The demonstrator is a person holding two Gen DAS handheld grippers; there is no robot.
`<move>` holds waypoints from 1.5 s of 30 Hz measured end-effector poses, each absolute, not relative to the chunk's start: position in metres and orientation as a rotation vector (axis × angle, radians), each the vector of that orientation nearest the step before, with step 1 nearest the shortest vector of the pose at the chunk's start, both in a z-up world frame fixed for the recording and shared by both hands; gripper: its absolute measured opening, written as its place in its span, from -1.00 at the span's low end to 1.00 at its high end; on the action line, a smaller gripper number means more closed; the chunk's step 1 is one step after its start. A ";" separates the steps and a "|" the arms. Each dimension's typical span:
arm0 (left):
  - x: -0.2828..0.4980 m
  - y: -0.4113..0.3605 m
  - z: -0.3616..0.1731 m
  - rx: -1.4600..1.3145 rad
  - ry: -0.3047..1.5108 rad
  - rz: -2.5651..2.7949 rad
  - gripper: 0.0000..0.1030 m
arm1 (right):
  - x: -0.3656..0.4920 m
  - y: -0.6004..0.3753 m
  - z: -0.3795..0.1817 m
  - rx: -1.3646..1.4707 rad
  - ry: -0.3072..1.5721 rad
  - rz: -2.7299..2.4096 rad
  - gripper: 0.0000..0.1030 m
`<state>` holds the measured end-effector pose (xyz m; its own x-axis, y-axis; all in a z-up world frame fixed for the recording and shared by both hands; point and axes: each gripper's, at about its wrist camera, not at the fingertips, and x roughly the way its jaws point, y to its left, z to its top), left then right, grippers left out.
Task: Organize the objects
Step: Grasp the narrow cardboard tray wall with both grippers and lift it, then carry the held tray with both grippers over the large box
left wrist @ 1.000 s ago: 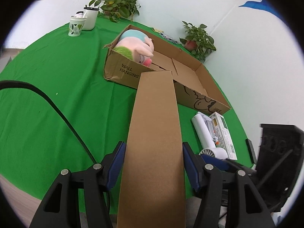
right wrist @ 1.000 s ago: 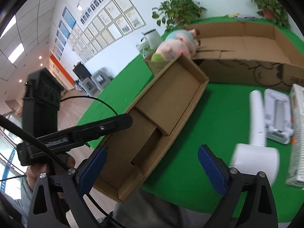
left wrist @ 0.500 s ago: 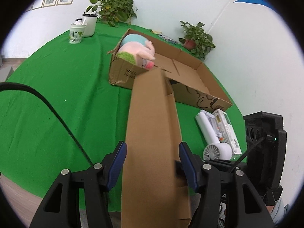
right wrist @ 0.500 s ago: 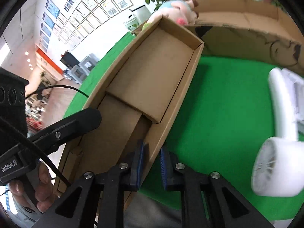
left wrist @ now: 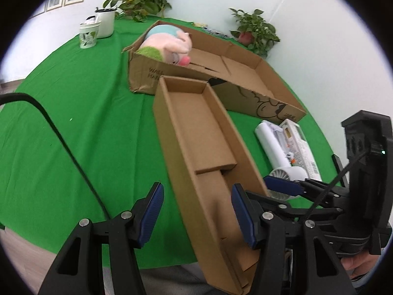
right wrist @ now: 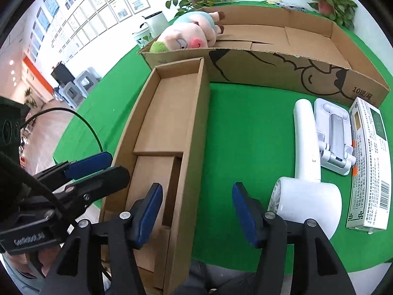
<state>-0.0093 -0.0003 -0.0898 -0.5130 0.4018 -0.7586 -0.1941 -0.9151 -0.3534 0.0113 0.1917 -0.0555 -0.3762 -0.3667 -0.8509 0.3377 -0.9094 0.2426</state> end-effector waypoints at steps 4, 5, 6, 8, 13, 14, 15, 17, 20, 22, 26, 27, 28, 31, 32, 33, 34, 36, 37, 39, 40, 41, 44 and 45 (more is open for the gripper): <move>-0.008 -0.006 -0.095 -1.348 -0.321 2.464 -0.17 | 0.010 0.176 -0.056 1.396 0.072 -2.332 0.12; -0.007 -0.006 -0.097 -1.357 -0.317 2.464 -0.24 | 0.013 0.178 -0.067 1.394 0.083 -2.327 0.08; -0.006 -0.005 -0.098 -1.354 -0.321 2.457 -0.32 | 0.020 0.180 -0.073 1.387 0.076 -2.322 0.00; -0.003 -0.002 -0.097 -1.335 -0.317 2.446 -0.52 | 0.032 0.186 -0.077 1.353 0.060 -2.312 -0.20; 0.010 0.010 -0.093 -1.328 -0.256 2.454 -0.71 | 0.061 0.187 -0.079 1.290 0.068 -2.319 -0.49; 0.013 0.012 -0.093 -1.327 -0.249 2.454 -0.72 | 0.067 0.188 -0.079 1.296 0.059 -2.328 -0.49; 0.016 0.013 -0.093 -1.327 -0.251 2.455 -0.72 | 0.068 0.189 -0.080 1.301 0.045 -2.333 -0.49; 0.019 0.014 -0.093 -1.323 -0.248 2.460 -0.71 | 0.070 0.191 -0.081 1.304 0.013 -2.344 -0.51; 0.014 0.014 -0.092 -1.329 -0.260 2.451 -0.72 | 0.065 0.190 -0.082 1.317 -0.007 -2.379 -0.53; 0.010 0.015 -0.094 -1.329 -0.257 2.455 -0.73 | 0.061 0.189 -0.081 1.331 -0.008 -2.399 -0.53; 0.002 0.017 -0.094 -1.327 -0.252 2.468 -0.75 | 0.050 0.188 -0.081 1.357 -0.013 -2.421 -0.56; 0.002 0.017 -0.093 -1.330 -0.248 2.472 -0.75 | 0.049 0.188 -0.081 1.363 -0.015 -2.424 -0.57; 0.001 0.019 -0.092 -1.332 -0.239 2.479 -0.76 | 0.048 0.188 -0.081 1.366 -0.013 -2.430 -0.61; 0.001 0.022 -0.090 -1.332 -0.203 2.498 -0.78 | 0.050 0.191 -0.080 1.372 -0.020 -2.447 -0.73; 0.002 0.023 -0.088 -1.319 -0.201 2.504 -0.78 | 0.052 0.194 -0.079 1.366 -0.033 -2.453 -0.73; 0.003 0.024 -0.085 -1.304 -0.194 2.509 -0.79 | 0.054 0.195 -0.077 1.350 -0.040 -2.466 -0.73; 0.003 0.025 -0.081 -1.285 -0.183 2.515 -0.79 | 0.056 0.197 -0.073 1.328 -0.041 -2.485 -0.73; 0.005 0.031 -0.069 -1.233 -0.157 2.533 -0.79 | 0.060 0.201 -0.062 1.276 -0.053 -2.527 -0.73; 0.005 0.033 -0.063 -1.208 -0.147 2.541 -0.80 | 0.061 0.204 -0.056 1.253 -0.061 -2.548 -0.73; 0.005 0.041 -0.048 -1.149 -0.123 2.555 -0.81 | 0.065 0.210 -0.042 1.201 -0.065 -2.600 -0.72; 0.005 0.044 -0.042 -1.122 -0.108 2.562 -0.82 | 0.067 0.214 -0.034 1.167 -0.062 -2.633 -0.72; 0.006 0.049 -0.034 -1.080 -0.086 2.575 -0.82 | 0.068 0.217 -0.025 1.131 -0.063 -2.662 -0.71; 0.004 0.059 -0.008 -0.971 -0.060 2.601 -0.83 | 0.067 0.227 0.000 1.043 -0.062 -2.721 -0.71; 0.002 0.062 0.000 -0.937 -0.058 2.606 -0.83 | 0.067 0.231 0.009 1.011 -0.058 -2.740 -0.71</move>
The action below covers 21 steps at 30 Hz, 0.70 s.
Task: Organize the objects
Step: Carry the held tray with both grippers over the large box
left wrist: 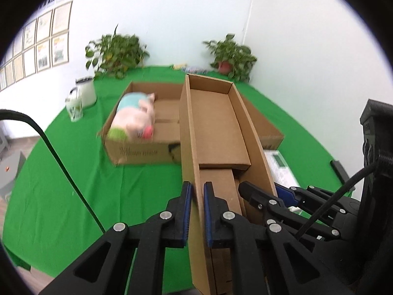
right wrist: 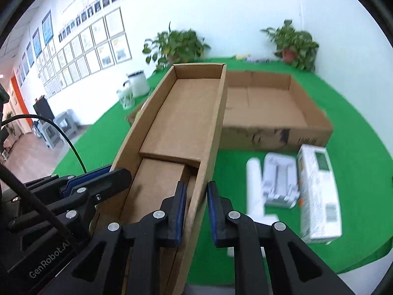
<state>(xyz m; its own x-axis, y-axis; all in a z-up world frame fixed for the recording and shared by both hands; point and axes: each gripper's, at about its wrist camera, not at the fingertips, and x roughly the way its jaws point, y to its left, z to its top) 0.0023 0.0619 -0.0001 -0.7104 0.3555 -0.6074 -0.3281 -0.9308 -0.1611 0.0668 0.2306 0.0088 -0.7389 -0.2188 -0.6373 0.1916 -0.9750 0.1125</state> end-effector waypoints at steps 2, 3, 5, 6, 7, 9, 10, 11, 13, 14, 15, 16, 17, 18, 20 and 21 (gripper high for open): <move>-0.001 0.067 0.019 -0.858 -0.049 2.620 -0.83 | 0.066 0.236 0.029 0.925 -0.057 -2.795 -0.71; -0.003 0.068 0.029 -0.825 -0.045 2.628 -0.83 | 0.063 0.238 0.040 0.893 -0.058 -2.808 -0.71; -0.008 0.071 0.049 -0.751 -0.036 2.642 -0.83 | 0.058 0.244 0.064 0.822 -0.058 -2.835 -0.71; -0.011 0.073 0.058 -0.726 -0.037 2.647 -0.83 | 0.056 0.245 0.073 0.791 -0.056 -2.847 -0.71; -0.014 0.075 0.067 -0.703 -0.039 2.650 -0.83 | 0.054 0.246 0.083 0.762 -0.058 -2.858 -0.71; -0.022 0.077 0.084 -0.656 -0.033 2.660 -0.84 | 0.048 0.249 0.101 0.712 -0.064 -2.875 -0.71; -0.026 0.079 0.091 -0.636 -0.033 2.663 -0.84 | 0.045 0.250 0.110 0.695 -0.071 -2.888 -0.71; -0.030 0.079 0.099 -0.612 -0.034 2.667 -0.84 | 0.041 0.251 0.119 0.674 -0.072 -2.895 -0.71; -0.035 0.079 0.111 -0.572 -0.039 2.672 -0.84 | 0.036 0.250 0.135 0.637 -0.068 -2.906 -0.71; -0.039 0.077 0.118 -0.552 -0.047 2.675 -0.84 | 0.032 0.249 0.144 0.617 -0.061 -2.911 -0.72; -0.043 0.075 0.124 -0.538 -0.055 2.678 -0.84 | 0.029 0.248 0.152 0.603 -0.056 -2.914 -0.72; -0.047 0.074 0.129 -0.525 -0.061 2.682 -0.84 | 0.026 0.245 0.160 0.592 -0.051 -2.914 -0.71; -0.051 0.073 0.136 -0.503 -0.062 2.688 -0.84 | 0.022 0.243 0.168 0.582 -0.049 -2.913 -0.71; -0.056 0.072 0.142 -0.484 -0.059 2.693 -0.84 | 0.017 0.242 0.176 0.573 -0.048 -2.912 -0.71; -0.065 0.071 0.153 -0.451 -0.053 2.700 -0.84 | 0.009 0.238 0.192 0.550 -0.042 -2.914 -0.71; -0.071 0.072 0.158 -0.440 -0.049 2.704 -0.84 | 0.005 0.236 0.199 0.539 -0.039 -2.914 -0.71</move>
